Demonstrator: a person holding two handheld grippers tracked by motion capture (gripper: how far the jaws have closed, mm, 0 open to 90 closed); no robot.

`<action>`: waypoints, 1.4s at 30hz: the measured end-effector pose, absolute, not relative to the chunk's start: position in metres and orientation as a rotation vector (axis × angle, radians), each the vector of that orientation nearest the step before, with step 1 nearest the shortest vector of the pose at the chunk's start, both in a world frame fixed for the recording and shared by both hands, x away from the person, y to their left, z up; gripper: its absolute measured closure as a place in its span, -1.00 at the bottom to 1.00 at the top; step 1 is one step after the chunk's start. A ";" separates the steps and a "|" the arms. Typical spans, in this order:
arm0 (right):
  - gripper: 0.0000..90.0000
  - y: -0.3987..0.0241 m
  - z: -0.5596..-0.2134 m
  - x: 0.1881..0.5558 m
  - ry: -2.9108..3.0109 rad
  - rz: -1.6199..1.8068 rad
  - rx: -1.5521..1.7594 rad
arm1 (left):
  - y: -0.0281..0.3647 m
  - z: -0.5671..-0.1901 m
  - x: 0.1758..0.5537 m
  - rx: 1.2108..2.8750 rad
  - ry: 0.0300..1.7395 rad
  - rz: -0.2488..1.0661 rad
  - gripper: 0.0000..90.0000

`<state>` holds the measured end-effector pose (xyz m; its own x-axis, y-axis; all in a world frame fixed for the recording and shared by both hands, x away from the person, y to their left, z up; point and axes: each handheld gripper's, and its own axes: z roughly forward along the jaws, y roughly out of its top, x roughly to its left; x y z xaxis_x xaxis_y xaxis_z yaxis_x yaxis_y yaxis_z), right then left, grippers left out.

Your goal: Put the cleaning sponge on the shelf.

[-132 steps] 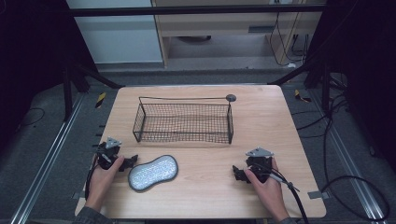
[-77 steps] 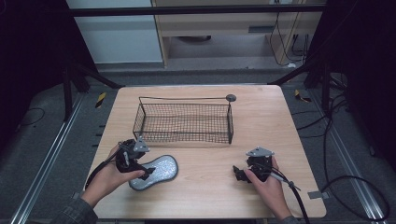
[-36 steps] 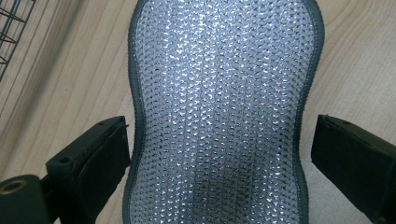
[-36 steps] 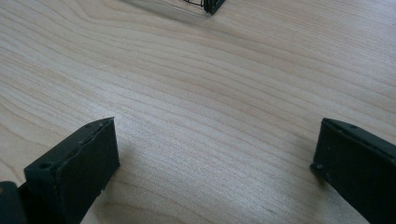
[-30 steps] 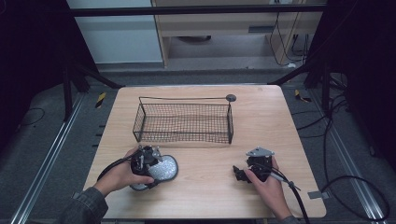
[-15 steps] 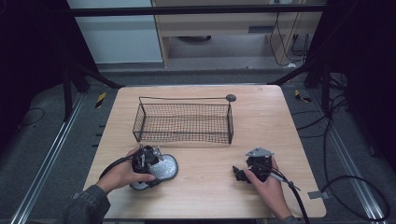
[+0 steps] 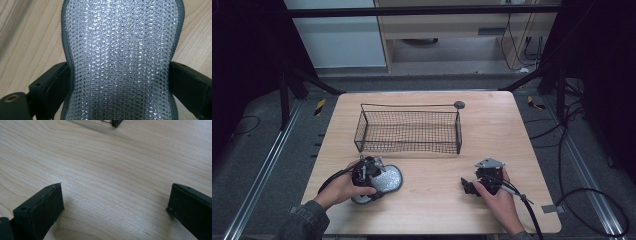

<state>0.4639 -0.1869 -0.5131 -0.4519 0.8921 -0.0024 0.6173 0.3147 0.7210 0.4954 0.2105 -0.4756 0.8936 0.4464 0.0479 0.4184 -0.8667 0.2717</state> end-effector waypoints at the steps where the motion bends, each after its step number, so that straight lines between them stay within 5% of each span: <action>1: -0.99 -0.187 -0.513 0.464 2.185 0.927 1.340 | 0.211 -0.475 0.495 2.801 0.650 0.167 -0.84; 42: -0.99 -0.187 -0.513 0.464 2.187 0.929 1.336 | 0.218 -0.428 0.488 2.721 0.608 0.462 -0.74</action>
